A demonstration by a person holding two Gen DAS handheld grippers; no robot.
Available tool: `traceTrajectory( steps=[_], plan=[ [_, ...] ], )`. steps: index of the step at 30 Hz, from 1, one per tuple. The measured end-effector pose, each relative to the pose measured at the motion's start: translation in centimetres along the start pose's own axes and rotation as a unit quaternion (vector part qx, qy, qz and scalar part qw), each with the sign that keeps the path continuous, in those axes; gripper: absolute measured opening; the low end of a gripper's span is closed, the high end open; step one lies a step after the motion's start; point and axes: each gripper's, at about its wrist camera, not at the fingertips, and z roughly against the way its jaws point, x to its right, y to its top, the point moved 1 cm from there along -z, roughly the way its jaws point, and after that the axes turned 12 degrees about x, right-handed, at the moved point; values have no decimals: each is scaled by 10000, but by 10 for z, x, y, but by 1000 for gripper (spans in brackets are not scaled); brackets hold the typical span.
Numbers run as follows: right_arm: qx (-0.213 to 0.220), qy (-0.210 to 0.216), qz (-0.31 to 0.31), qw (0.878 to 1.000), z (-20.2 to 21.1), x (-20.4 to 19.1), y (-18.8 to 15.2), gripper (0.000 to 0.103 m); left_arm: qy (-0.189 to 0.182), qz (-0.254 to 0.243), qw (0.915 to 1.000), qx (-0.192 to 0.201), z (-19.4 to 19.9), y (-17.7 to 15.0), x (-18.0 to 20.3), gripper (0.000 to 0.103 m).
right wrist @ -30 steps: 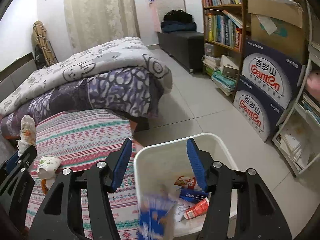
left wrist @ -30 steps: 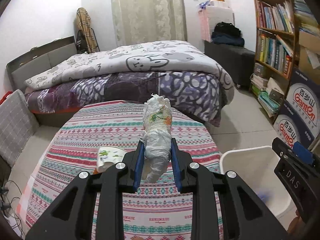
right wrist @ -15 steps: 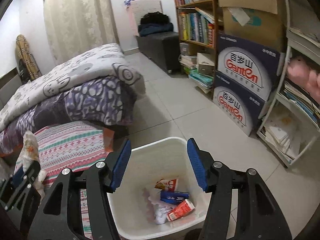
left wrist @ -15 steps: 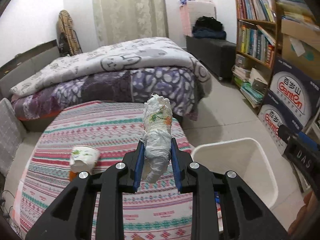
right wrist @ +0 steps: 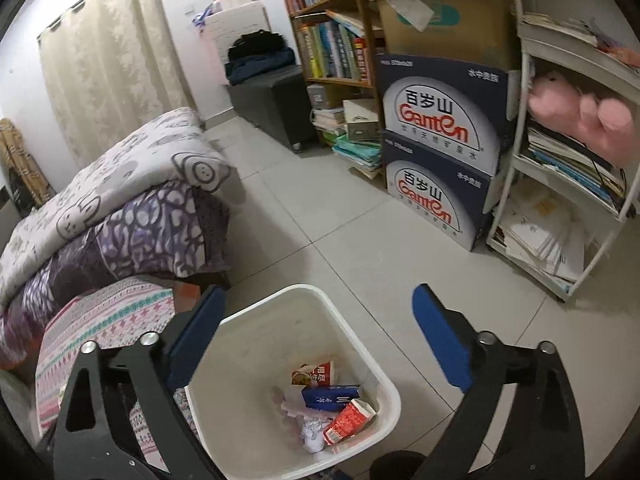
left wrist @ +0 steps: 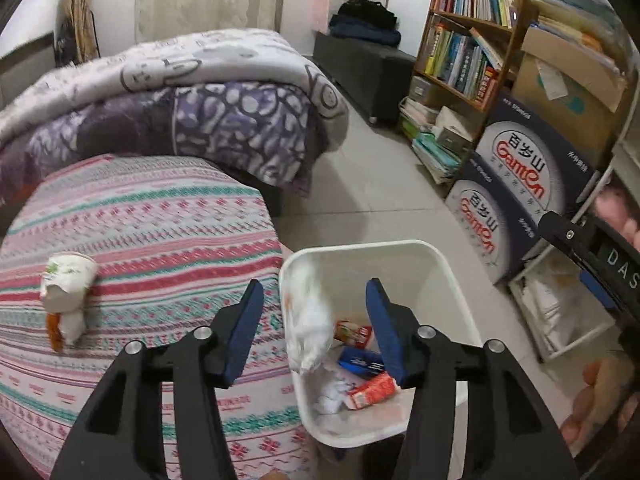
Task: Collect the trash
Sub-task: 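Open the left tool over the white bin to drop the wrapped bottle, then grasp the white paper cup with green leaves with the left tool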
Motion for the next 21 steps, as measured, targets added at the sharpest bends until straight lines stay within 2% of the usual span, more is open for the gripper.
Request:
traceTrajectory(
  steps=[6, 14, 21],
  plan=[
    [-153, -2, -71, 9999, -6, -5, -3, 96, 104, 46, 9999, -60, -2, -2, -9, 55],
    [-161, 108, 357, 9992, -5, -37, -11, 96, 433, 237, 9987, -82, -1, 2, -40, 60],
    [-350, 298, 585, 9972, -8, -65, -23, 96, 1144, 400, 9925, -187, -4, 5, -90, 71]
  ],
)
